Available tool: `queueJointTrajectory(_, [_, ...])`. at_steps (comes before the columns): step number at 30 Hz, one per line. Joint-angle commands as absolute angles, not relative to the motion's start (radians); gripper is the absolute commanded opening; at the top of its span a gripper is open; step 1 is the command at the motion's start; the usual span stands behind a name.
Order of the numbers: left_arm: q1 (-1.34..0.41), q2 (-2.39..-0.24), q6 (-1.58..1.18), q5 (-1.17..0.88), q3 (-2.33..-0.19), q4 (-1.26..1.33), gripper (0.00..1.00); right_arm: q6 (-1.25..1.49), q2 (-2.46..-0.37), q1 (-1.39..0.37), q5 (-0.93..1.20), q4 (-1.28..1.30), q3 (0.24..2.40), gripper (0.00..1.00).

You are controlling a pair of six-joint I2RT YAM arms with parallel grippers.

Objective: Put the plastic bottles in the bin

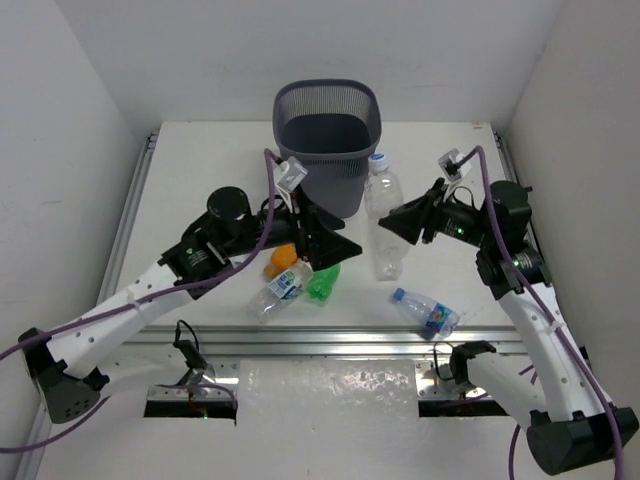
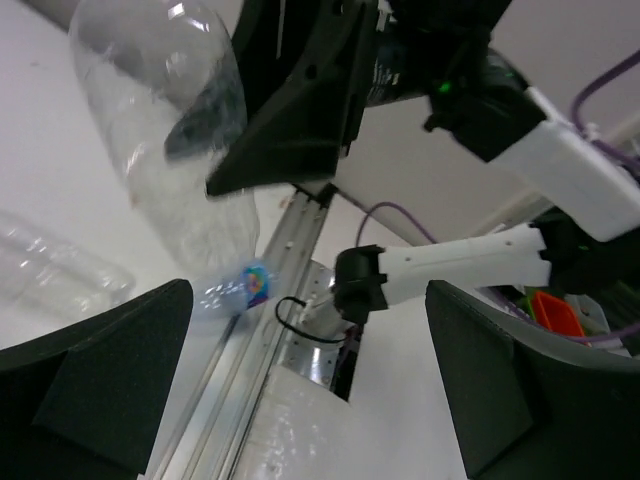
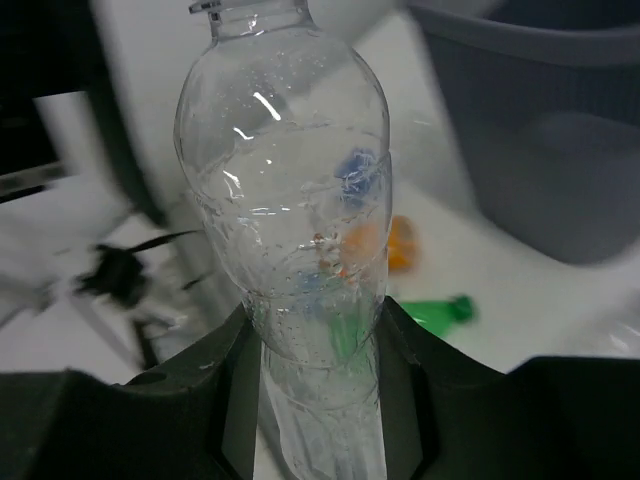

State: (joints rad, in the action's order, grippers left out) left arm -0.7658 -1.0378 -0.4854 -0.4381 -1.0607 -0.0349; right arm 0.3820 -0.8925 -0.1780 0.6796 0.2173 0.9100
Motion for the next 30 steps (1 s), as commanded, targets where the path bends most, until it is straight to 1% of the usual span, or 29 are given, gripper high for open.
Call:
queueJointTrajectory(1, [-0.813,-1.074,-0.466,-0.446,-1.146,0.121,1.0,0.63,-0.842,-0.212,1.119,-0.124,0.868,0.23])
queueJointTrajectory(3, [-0.844,-1.107,-0.453,-0.436,-1.172,0.132,1.0,0.699,-0.835,-0.222,1.181,-0.197,0.879,0.23])
queueJointTrajectory(6, [-0.88,-1.137,-0.437,-0.387,-1.21,0.114,1.0,0.736,-0.835,-0.238,1.213,-0.248,0.891,0.23])
queueJointTrajectory(10, [-0.896,-1.16,-0.417,-0.273,-1.241,0.091,1.0,0.805,-0.835,-0.242,1.25,-0.317,0.887,0.23])
queueJointTrajectory(12, [-0.897,-1.173,-0.41,-0.27,-1.258,0.089,0.96,0.863,-0.842,-0.244,1.264,-0.396,0.876,0.25])
queueJointTrajectory(13, [-0.897,-1.178,-0.411,-0.29,-1.264,0.097,0.78,0.876,-0.845,-0.245,1.261,-0.409,0.873,0.26])
queueJointTrajectory(14, [-0.897,-1.186,-0.414,-0.32,-1.281,0.116,0.56,0.88,-0.851,-0.245,1.262,-0.425,0.877,0.28])
queueJointTrajectory(15, [-0.899,-1.201,-0.42,-0.36,-1.292,0.123,0.1,0.896,-0.856,-0.248,1.267,-0.44,0.876,0.34])
queueJointTrajectory(16, [-0.9,-1.21,-0.429,-0.368,-1.319,0.124,0.0,0.91,-0.861,-0.249,1.258,-0.462,0.871,0.44])
queueJointTrajectory(17, [-0.9,-1.219,-0.43,-0.376,-1.333,0.123,0.0,0.916,-0.864,-0.249,1.252,-0.472,0.865,0.54])
queueJointTrajectory(18, [-0.9,-1.229,-0.428,-0.355,-1.345,0.118,0.0,0.904,-0.862,-0.247,1.25,-0.471,0.865,0.88])
queueJointTrajectory(19, [-0.9,-1.229,-0.417,-0.316,-1.368,0.111,0.0,0.891,-0.858,-0.247,1.247,-0.457,0.865,0.99])
queueJointTrajectory(21, [-0.9,-1.232,-0.4,-0.061,-1.408,0.02,0.0,0.664,-0.848,-0.229,1.183,-0.164,0.915,0.99])
queueJointTrajectory(22, [-0.899,-1.241,-0.397,0.065,-1.501,-0.144,0.0,0.572,-0.836,-0.229,0.964,0.149,0.973,0.99])
queueJointTrajectory(23, [-0.899,-1.288,-0.403,0.359,-1.573,-0.237,0.0,0.467,-0.827,-0.229,0.816,0.254,0.986,0.99])
queueJointTrajectory(24, [-0.896,-1.32,-0.416,0.499,-1.65,-0.33,0.0,0.453,-0.821,-0.229,0.666,0.32,0.986,0.99])
queueJointTrajectory(25, [-0.894,-1.347,-0.387,0.602,-1.766,-0.398,0.0,0.449,-0.812,-0.227,0.365,0.419,0.976,0.99])
queueJointTrajectory(27, [-0.881,-1.413,-0.332,0.771,-1.836,-0.397,0.0,0.454,-0.824,-0.227,0.16,0.469,0.957,0.99])
queueJointTrajectory(29, [-0.81,-1.492,-0.272,0.75,-1.937,-0.388,0.0,0.445,-0.868,-0.227,0.086,0.498,0.936,0.99])
queueJointTrajectory(30, [-0.743,-1.524,-0.264,0.721,-2.006,-0.394,0.0,0.449,-0.886,-0.229,0.087,0.499,0.93,0.99])
